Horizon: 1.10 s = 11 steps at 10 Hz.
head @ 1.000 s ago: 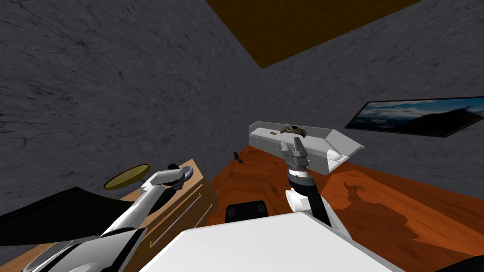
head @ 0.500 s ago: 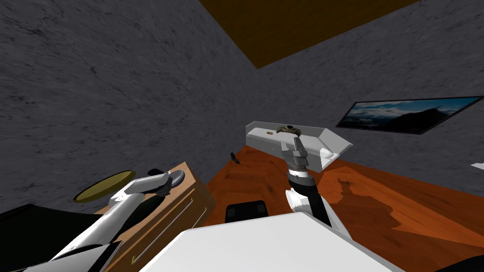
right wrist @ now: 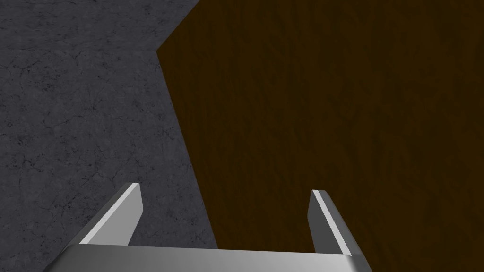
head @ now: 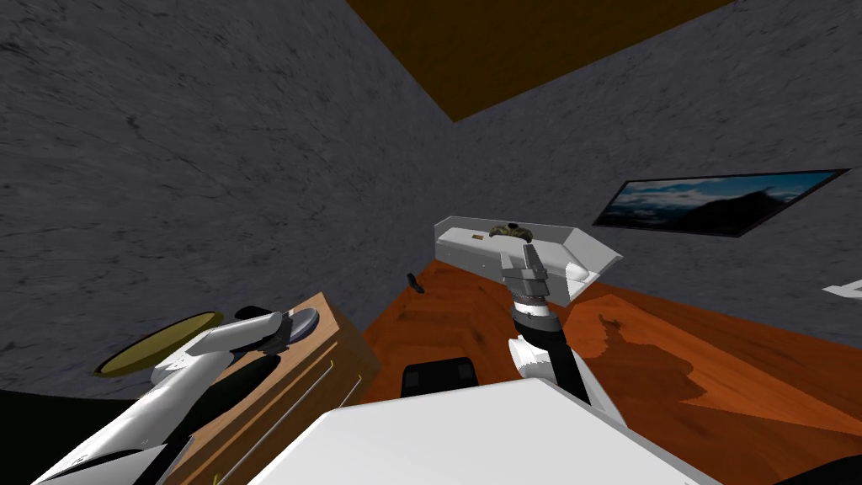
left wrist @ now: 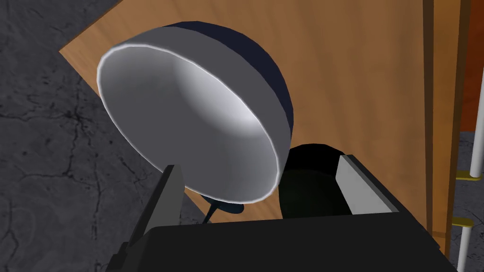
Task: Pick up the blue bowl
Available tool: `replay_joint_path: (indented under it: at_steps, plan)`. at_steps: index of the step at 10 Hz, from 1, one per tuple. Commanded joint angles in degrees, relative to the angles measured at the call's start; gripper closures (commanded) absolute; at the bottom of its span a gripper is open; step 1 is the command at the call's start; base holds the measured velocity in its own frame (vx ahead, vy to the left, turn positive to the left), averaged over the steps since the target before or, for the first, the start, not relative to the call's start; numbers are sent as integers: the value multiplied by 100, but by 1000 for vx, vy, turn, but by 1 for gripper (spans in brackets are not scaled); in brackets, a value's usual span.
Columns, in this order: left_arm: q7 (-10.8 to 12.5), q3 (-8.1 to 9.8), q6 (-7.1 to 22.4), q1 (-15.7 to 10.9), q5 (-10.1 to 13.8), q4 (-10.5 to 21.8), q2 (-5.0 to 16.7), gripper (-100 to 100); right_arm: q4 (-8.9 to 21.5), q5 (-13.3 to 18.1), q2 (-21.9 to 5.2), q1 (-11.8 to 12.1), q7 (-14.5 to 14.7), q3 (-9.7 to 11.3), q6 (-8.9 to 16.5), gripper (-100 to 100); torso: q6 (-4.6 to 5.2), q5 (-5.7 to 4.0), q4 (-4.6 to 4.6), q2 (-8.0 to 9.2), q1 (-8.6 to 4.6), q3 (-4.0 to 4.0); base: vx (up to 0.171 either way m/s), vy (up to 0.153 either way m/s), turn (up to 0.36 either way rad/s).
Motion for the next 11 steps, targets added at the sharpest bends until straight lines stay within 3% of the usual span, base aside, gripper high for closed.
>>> replay_joint_path:
  at_steps: [1, 5, 7, 10, 11]
  plan:
    - [0, 0, 0, 0, 0, 0, 0, 100, 0, 0, 0, 0, 0, 0, 0, 0, 0, 0, 0, 0, 0, 0, 0, 0, 0]
    - [1, -4, 14, 11, 0, 3, -6, 100, 0, 0, 0, 0, 0, 0, 0, 0, 9, 2, 2, -10, 19, -4, -1, -1, 4]
    - [31, 5, 180, 12, 60, -52, 114, -100, 0, 0, 0, 0, 0, 0, 0, 0, 9, 3, 2, -11, 20, -5, 35, 27, -6]
    - [78, 17, 439, 15, 151, -130, 296, -100, 0, 0, -1, 2, 0, -1, 0, 0, 11, 8, -11, -66, 49, -36, 147, 77, -16]
    - [54, 16, 355, 13, 138, -90, 255, -100, 0, 0, -1, 2, 0, -1, 0, 0, 10, 10, -11, -67, 56, -37, 62, 44, -9]
